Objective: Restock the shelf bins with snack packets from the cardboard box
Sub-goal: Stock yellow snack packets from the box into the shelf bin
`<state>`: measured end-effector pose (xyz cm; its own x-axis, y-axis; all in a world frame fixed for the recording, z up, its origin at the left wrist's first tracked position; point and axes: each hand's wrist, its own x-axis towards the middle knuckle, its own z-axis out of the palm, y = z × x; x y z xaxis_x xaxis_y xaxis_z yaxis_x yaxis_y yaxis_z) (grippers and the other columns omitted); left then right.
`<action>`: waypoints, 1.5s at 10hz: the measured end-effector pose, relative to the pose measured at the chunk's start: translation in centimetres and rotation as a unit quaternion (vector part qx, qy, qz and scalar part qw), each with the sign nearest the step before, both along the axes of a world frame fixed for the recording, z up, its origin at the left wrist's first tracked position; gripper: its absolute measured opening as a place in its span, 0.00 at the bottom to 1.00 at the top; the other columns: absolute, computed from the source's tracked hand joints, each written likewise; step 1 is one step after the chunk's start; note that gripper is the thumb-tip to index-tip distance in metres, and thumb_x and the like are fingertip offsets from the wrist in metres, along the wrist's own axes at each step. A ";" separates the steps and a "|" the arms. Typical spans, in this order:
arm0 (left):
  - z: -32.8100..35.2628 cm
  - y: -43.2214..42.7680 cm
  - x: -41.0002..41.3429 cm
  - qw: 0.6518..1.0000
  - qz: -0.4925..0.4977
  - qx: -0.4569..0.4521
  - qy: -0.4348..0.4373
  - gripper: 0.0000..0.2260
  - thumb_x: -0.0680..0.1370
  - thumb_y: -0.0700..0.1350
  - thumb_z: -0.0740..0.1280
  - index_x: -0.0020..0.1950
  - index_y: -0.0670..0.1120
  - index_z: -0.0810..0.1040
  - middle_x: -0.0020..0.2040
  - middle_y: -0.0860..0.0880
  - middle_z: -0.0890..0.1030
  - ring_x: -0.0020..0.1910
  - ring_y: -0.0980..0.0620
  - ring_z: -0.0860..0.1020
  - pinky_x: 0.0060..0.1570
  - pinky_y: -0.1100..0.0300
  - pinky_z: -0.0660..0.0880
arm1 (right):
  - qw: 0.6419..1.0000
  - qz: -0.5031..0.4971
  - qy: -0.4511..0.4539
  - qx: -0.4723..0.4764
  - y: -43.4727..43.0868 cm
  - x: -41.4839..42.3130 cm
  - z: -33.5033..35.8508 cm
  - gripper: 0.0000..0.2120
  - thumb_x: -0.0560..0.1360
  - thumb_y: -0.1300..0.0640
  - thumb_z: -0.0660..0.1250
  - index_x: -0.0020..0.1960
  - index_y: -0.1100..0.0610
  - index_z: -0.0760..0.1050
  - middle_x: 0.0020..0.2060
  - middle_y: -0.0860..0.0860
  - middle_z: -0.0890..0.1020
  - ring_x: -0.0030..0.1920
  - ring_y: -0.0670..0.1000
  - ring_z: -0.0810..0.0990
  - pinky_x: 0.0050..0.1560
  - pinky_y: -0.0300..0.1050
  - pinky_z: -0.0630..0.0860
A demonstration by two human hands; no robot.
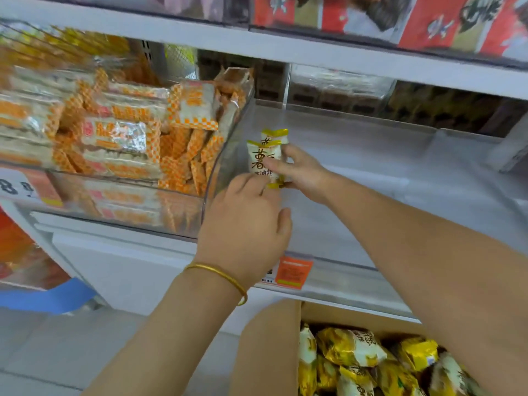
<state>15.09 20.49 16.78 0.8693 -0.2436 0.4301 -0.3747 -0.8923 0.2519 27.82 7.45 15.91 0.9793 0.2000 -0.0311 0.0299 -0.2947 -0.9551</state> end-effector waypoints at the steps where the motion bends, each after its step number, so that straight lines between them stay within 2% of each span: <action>1: 0.1 -0.1 0.1 1.000 0.004 -0.007 -0.009 0.23 0.72 0.52 0.53 0.47 0.41 0.83 0.52 0.43 0.81 0.55 0.41 0.78 0.47 0.49 0.77 | 1.000 -0.017 -0.018 -0.008 1.0 0.3 0.0 0.11 0.68 0.47 0.74 0.47 0.49 0.77 0.61 0.60 0.75 0.56 0.53 0.79 0.56 0.48 0.79; 2: 0.0 0.0 0.1 1.000 0.007 -0.006 -0.012 0.21 0.71 0.52 0.54 0.45 0.42 0.83 0.50 0.45 0.82 0.53 0.43 0.78 0.44 0.51 0.77 | 0.998 -0.045 -0.039 -0.002 1.8 0.4 -0.7 0.16 0.73 0.50 0.71 0.57 0.53 0.71 0.56 0.55 0.76 0.51 0.49 0.79 0.45 0.36 0.78; 3: 0.0 0.1 0.0 1.000 0.009 0.002 -0.019 0.20 0.71 0.52 0.54 0.45 0.44 0.84 0.49 0.47 0.82 0.52 0.45 0.79 0.41 0.54 0.77 | 0.993 -0.093 -0.063 -0.036 1.8 0.2 -1.2 0.20 0.77 0.53 0.67 0.59 0.56 0.58 0.48 0.46 0.70 0.49 0.48 0.72 0.44 0.39 0.73; 4: 0.0 0.1 0.0 1.000 0.003 -0.005 -0.010 0.21 0.72 0.52 0.53 0.47 0.44 0.83 0.49 0.47 0.81 0.54 0.45 0.78 0.42 0.54 0.76 | 0.989 -0.118 -0.060 -0.064 2.1 -0.1 -1.0 0.24 0.78 0.51 0.66 0.65 0.59 0.57 0.49 0.46 0.69 0.55 0.51 0.72 0.56 0.49 0.73; 5: 0.0 0.0 -0.1 1.000 -0.005 -0.021 -0.016 0.23 0.72 0.53 0.51 0.53 0.44 0.81 0.52 0.47 0.81 0.55 0.45 0.76 0.45 0.54 0.75 | 0.992 -0.091 -0.022 -0.080 2.7 -0.2 -0.9 0.23 0.78 0.50 0.65 0.66 0.57 0.60 0.51 0.48 0.74 0.56 0.52 0.76 0.56 0.48 0.75; 6: 0.1 0.0 -0.2 0.999 -0.009 -0.033 -0.024 0.24 0.73 0.53 0.50 0.57 0.45 0.79 0.57 0.48 0.79 0.58 0.46 0.74 0.47 0.54 0.74 | 0.984 -0.082 -0.037 -0.153 2.9 0.1 -0.9 0.07 0.83 0.55 0.54 0.53 0.55 0.69 0.47 0.51 0.77 0.46 0.48 0.77 0.45 0.38 0.76; 7: 0.1 0.1 -0.3 0.999 -0.012 -0.034 -0.036 0.22 0.73 0.52 0.52 0.57 0.45 0.79 0.56 0.47 0.80 0.57 0.46 0.76 0.47 0.54 0.75 | 0.995 -0.097 0.020 -0.025 3.4 0.0 -0.3 0.22 0.77 0.67 0.63 0.70 0.60 0.63 0.56 0.52 0.73 0.56 0.51 0.75 0.45 0.38 0.73; 8: 0.0 0.2 -0.3 0.999 -0.014 -0.029 -0.039 0.22 0.73 0.52 0.52 0.56 0.45 0.80 0.55 0.47 0.81 0.56 0.46 0.76 0.47 0.54 0.75 | 0.998 -0.057 0.037 0.001 3.1 -0.3 -0.6 0.34 0.74 0.68 0.67 0.74 0.57 0.56 0.57 0.52 0.74 0.58 0.52 0.75 0.49 0.40 0.73; 9: 0.0 0.2 -0.3 0.999 -0.012 -0.024 -0.037 0.22 0.73 0.52 0.52 0.56 0.46 0.80 0.55 0.48 0.81 0.56 0.47 0.76 0.47 0.54 0.75 | 0.998 -0.039 0.052 -0.020 2.4 -0.1 -0.5 0.40 0.74 0.67 0.68 0.77 0.54 0.49 0.57 0.49 0.72 0.57 0.49 0.72 0.48 0.38 0.73; 10: 0.0 0.1 -0.2 0.999 -0.019 -0.030 -0.033 0.23 0.73 0.53 0.51 0.57 0.46 0.80 0.55 0.48 0.81 0.56 0.46 0.75 0.48 0.53 0.74 | 0.994 -0.084 0.054 -0.049 2.8 0.1 -0.3 0.40 0.75 0.67 0.67 0.78 0.56 0.47 0.71 0.58 0.65 0.68 0.59 0.69 0.63 0.50 0.70; 11: 0.3 0.2 -0.2 0.995 -0.038 -0.068 -0.057 0.21 0.75 0.51 0.52 0.56 0.45 0.80 0.53 0.47 0.81 0.53 0.44 0.76 0.48 0.50 0.76 | 0.988 -0.103 0.068 -0.096 2.9 -1.5 1.1 0.35 0.77 0.65 0.64 0.77 0.57 0.48 0.73 0.60 0.62 0.70 0.61 0.67 0.62 0.50 0.69; 12: 1.5 0.0 -1.5 0.980 -0.065 -0.110 -0.151 0.16 0.78 0.46 0.57 0.58 0.44 0.80 0.52 0.46 0.81 0.49 0.44 0.77 0.46 0.48 0.74 | 0.989 -0.121 0.031 -0.075 1.6 -4.4 3.1 0.27 0.78 0.64 0.62 0.74 0.61 0.57 0.70 0.60 0.66 0.66 0.59 0.70 0.56 0.46 0.73; 13: 2.3 -0.4 -4.9 0.956 -0.117 -0.132 -0.235 0.12 0.77 0.41 0.61 0.55 0.41 0.80 0.48 0.45 0.81 0.45 0.43 0.78 0.45 0.49 0.72 | 0.988 -0.137 -0.077 0.003 -0.9 -11.5 6.0 0.19 0.76 0.68 0.65 0.66 0.59 0.69 0.61 0.58 0.75 0.51 0.52 0.77 0.38 0.41 0.77; 14: -0.1 -1.0 -8.3 0.966 -0.161 -0.107 -0.170 0.11 0.76 0.42 0.61 0.52 0.41 0.81 0.45 0.46 0.81 0.44 0.44 0.77 0.43 0.51 0.73 | 0.982 -0.118 -0.141 0.044 -4.5 -21.2 6.2 0.11 0.76 0.69 0.64 0.51 0.54 0.74 0.47 0.55 0.80 0.37 0.49 0.82 0.32 0.45 0.79; 15: -3.7 -2.4 -10.5 0.979 -0.200 -0.026 -0.035 0.13 0.74 0.44 0.59 0.50 0.44 0.81 0.44 0.47 0.81 0.43 0.43 0.78 0.38 0.53 0.76 | 0.993 -0.101 -0.043 -0.047 -8.2 -27.2 0.8 0.12 0.77 0.67 0.64 0.47 0.50 0.76 0.43 0.52 0.82 0.32 0.50 0.82 0.30 0.42 0.78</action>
<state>4.61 18.13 13.11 0.6764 -0.5346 0.5067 -0.7095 -0.6575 0.2534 0.61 -0.77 16.72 0.9990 -0.0010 0.0458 0.0417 -0.3909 -0.9195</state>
